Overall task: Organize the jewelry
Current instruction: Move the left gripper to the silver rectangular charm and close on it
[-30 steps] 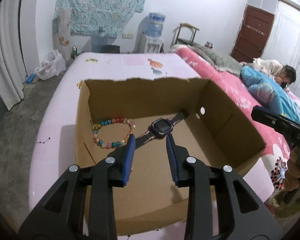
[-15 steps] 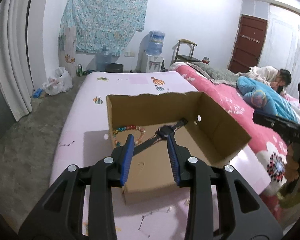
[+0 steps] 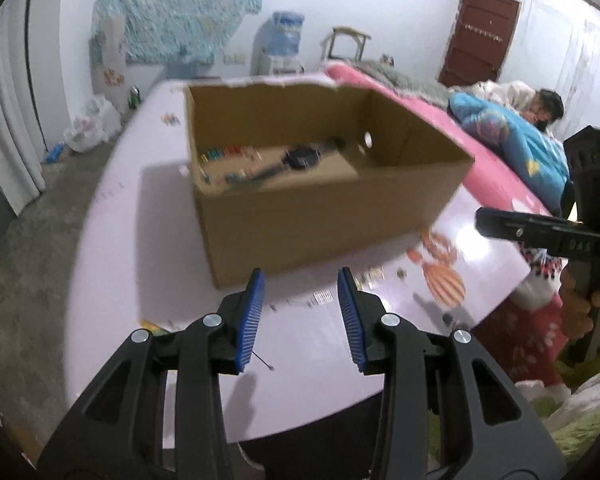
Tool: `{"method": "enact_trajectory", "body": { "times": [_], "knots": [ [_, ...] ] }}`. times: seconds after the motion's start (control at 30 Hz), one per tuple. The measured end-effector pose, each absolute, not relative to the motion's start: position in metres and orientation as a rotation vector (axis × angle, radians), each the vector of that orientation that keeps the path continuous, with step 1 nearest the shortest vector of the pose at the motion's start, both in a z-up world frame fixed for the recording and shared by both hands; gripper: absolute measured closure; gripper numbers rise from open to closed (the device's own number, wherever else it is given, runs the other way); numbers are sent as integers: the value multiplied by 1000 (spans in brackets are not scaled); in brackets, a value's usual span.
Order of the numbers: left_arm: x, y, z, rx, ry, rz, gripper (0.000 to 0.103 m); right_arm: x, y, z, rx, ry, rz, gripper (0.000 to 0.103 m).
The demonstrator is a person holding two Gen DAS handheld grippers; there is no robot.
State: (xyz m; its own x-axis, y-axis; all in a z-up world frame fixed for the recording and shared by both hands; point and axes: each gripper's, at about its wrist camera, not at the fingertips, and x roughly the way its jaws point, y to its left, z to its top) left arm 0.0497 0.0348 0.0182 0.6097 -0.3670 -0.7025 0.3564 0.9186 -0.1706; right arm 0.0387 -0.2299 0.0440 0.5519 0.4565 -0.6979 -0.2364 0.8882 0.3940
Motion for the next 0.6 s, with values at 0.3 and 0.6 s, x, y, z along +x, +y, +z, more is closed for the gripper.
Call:
{"method": "enact_trajectory", "body": {
  "times": [0.3,0.6],
  "knots": [
    [59,1,-20,69,848,-456,68,37,-203,6,298,987,440,59],
    [69,-27,-37,274,855,-480,79,49,-192,4,287,1000,470,60]
  ]
}}
